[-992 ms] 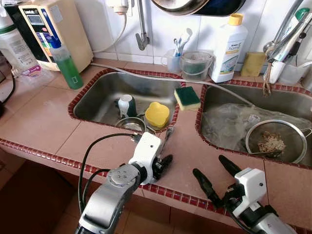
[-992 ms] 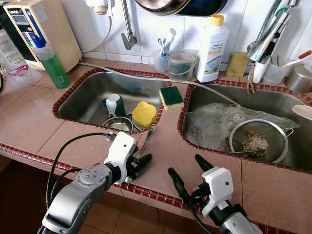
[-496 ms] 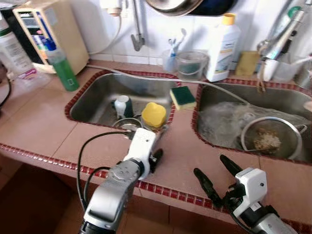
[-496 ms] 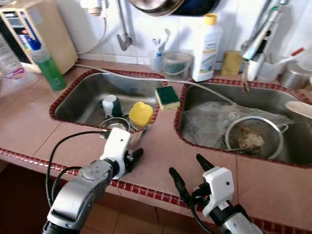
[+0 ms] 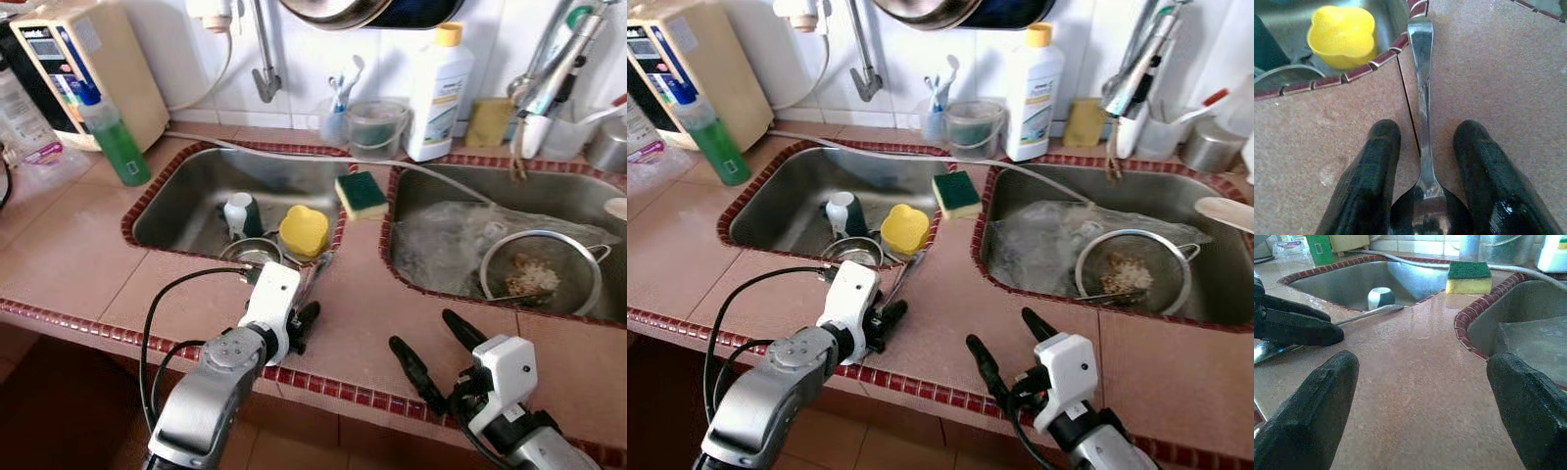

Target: Kitchen organization

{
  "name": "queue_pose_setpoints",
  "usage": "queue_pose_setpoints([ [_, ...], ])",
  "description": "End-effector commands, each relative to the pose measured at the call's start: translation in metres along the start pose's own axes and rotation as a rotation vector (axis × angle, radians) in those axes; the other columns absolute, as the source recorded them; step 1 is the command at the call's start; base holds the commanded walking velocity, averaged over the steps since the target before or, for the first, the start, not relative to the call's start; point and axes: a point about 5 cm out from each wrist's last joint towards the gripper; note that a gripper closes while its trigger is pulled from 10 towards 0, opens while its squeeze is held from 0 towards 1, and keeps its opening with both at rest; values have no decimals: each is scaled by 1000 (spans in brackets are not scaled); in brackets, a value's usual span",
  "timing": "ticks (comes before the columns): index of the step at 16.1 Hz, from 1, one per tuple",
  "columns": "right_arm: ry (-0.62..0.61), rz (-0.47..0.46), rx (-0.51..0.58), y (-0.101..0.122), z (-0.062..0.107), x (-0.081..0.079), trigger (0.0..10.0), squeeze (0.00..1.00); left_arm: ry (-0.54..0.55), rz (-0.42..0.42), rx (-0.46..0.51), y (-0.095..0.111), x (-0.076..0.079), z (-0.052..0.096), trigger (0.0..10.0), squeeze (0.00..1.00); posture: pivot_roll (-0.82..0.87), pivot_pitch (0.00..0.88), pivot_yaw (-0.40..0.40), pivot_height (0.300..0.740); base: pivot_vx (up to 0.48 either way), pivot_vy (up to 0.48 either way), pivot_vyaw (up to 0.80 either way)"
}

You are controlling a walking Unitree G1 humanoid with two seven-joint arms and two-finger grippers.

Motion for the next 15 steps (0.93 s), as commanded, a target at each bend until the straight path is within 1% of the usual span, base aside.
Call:
queue_pose_setpoints([
  [1, 14, -4, 27, 7, -1, -2, 10000, 0, 39, 46, -153, -29, -10, -1, 0, 0, -291, 113, 114, 740, 0, 0, 0],
  [3, 22, -6, 35, 10, -2, -3, 10000, 0, 55, 63, -172, -32, -13, 0, 0, 0, -290, 114, 113, 740, 0, 0, 0],
  [10, 36, -18, 58, 20, -5, -4, 10000, 0, 37, 76, -182, -33, -15, 3, 0, 0, -285, 122, 109, 740, 0, 0, 0],
  [12, 59, -52, 59, 22, -5, -5, 10000, 0, 36, 82, -181, -33, -15, 3, 0, 0, -286, 123, 107, 740, 0, 0, 0],
  [15, 86, -58, 47, 21, -3, -8, 10000, 0, 33, 85, -178, -33, -15, 3, 0, 0, -286, 124, 105, 740, 0, 0, 0],
])
Point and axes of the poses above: a point about 5 cm out from each wrist's last joint towards the gripper, its own z axis pointing back from the gripper into the wrist, its own y axis along the axis of the wrist's last joint, x = y × z, and after that the axes turned 12 degrees about z, right-handed
